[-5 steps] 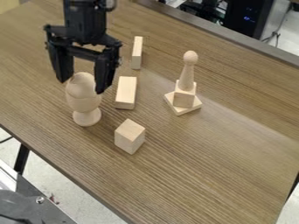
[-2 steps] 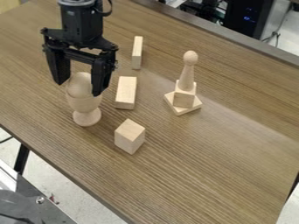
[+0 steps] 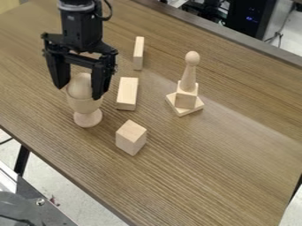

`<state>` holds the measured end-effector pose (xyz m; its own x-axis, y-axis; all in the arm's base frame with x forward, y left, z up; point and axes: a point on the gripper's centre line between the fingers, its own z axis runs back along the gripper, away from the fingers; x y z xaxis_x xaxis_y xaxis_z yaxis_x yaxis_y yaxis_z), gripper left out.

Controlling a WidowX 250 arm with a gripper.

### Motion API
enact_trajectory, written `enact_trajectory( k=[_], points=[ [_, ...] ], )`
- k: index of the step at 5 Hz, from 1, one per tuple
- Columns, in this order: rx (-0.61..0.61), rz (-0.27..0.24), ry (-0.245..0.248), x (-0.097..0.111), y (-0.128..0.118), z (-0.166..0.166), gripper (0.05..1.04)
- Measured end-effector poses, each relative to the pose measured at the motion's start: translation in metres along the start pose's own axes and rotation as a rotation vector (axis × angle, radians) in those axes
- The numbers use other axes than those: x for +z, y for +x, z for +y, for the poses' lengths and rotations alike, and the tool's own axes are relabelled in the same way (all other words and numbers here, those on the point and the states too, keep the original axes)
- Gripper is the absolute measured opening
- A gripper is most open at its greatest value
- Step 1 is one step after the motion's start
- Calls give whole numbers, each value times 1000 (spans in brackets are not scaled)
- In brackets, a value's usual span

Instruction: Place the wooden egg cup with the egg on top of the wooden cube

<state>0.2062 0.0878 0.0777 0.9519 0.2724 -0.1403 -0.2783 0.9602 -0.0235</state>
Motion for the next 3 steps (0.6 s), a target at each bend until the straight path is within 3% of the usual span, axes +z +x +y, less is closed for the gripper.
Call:
enact_trajectory(
  k=[2,3],
  points=[
    [31,0,-22,-9,3,4,854],
    [32,-3,-23,-9,4,4,854]
  ],
)
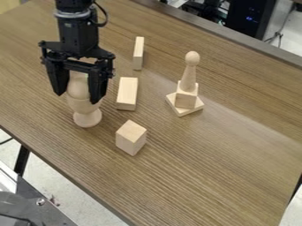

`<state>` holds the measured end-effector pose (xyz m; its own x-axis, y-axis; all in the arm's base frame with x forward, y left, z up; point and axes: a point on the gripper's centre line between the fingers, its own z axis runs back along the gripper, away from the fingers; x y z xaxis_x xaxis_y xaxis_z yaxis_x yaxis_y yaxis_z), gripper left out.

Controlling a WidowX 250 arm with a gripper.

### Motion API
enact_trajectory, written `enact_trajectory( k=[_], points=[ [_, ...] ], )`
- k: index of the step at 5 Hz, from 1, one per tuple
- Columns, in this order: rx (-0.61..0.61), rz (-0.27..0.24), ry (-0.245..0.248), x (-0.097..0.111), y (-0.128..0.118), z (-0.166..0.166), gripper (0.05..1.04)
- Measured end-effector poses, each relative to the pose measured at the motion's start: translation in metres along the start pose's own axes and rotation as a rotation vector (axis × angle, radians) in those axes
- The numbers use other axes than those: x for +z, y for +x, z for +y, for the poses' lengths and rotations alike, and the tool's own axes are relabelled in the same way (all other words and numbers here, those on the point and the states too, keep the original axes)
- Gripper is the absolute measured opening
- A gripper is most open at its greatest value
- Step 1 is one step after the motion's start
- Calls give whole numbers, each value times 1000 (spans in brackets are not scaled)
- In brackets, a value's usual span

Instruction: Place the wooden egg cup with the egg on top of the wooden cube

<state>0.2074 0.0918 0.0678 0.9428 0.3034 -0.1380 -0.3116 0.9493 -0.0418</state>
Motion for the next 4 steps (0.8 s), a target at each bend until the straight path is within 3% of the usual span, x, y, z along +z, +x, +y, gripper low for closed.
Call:
enact_trajectory(
  k=[2,4],
  points=[
    [-4,-14,-42,17,-8,-13,854],
    [-66,-15,123,47,-20,-60,854]
  ],
)
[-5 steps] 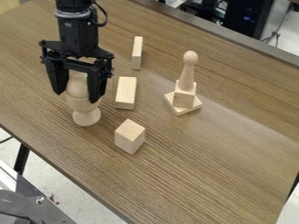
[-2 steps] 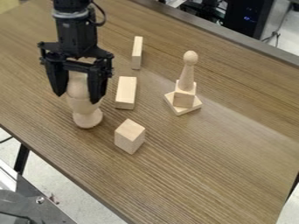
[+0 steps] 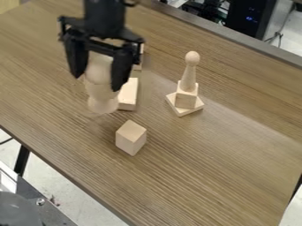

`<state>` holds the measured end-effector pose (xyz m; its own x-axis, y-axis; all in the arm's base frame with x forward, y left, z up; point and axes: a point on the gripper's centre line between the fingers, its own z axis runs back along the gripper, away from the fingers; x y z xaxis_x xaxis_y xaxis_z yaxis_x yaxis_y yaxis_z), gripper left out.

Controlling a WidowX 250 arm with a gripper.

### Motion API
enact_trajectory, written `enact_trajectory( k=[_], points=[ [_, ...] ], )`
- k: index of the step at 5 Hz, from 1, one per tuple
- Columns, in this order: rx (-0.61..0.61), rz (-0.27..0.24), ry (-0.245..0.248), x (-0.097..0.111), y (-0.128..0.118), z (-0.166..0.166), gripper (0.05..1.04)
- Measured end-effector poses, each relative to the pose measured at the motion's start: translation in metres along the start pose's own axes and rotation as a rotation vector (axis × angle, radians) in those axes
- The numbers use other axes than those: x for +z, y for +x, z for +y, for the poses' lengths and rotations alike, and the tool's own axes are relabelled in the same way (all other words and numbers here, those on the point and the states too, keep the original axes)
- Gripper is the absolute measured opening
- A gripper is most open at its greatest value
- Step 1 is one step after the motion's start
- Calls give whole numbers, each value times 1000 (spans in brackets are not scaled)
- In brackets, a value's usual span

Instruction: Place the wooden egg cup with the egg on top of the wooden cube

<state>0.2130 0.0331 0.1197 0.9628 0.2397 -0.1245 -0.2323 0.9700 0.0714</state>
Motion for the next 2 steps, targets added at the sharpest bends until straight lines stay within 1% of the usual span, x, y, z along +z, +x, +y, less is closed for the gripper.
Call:
enact_trajectory(
  k=[1,2],
  points=[
    [-57,14,42,3,-8,-23,854],
    [-85,-11,36,8,-11,-33,854]
  ],
)
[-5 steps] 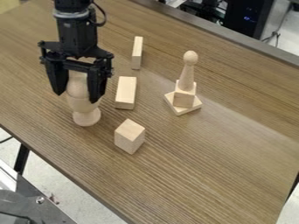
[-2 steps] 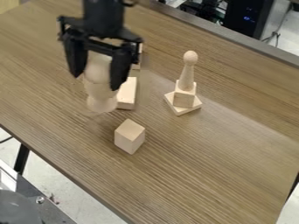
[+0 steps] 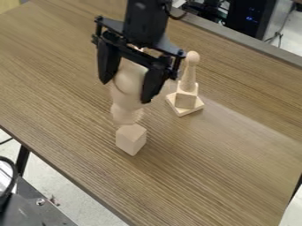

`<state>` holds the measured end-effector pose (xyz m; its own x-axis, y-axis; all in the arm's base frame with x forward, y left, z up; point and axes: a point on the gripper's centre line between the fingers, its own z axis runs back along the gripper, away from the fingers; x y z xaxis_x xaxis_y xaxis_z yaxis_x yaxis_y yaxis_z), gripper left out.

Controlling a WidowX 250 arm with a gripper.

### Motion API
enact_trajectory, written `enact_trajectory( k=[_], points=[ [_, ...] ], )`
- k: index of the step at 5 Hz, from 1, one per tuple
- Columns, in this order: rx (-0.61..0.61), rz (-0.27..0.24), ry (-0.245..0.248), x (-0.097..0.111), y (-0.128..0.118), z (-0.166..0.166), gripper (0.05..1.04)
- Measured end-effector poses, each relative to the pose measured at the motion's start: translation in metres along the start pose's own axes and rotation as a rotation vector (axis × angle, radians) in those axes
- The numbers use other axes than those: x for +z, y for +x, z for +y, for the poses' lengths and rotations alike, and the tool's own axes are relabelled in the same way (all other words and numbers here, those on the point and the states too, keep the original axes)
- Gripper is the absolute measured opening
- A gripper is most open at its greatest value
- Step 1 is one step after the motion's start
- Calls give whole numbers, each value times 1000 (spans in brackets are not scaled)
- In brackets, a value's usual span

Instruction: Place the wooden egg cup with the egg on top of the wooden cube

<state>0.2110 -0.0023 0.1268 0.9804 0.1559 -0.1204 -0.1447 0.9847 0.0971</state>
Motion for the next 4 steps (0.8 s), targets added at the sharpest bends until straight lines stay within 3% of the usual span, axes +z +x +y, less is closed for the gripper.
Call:
enact_trajectory(
  k=[1,4],
  points=[
    [1,4,-11,-1,-3,-2,854],
    [34,56,-146,-8,-11,14,854]
  ],
)
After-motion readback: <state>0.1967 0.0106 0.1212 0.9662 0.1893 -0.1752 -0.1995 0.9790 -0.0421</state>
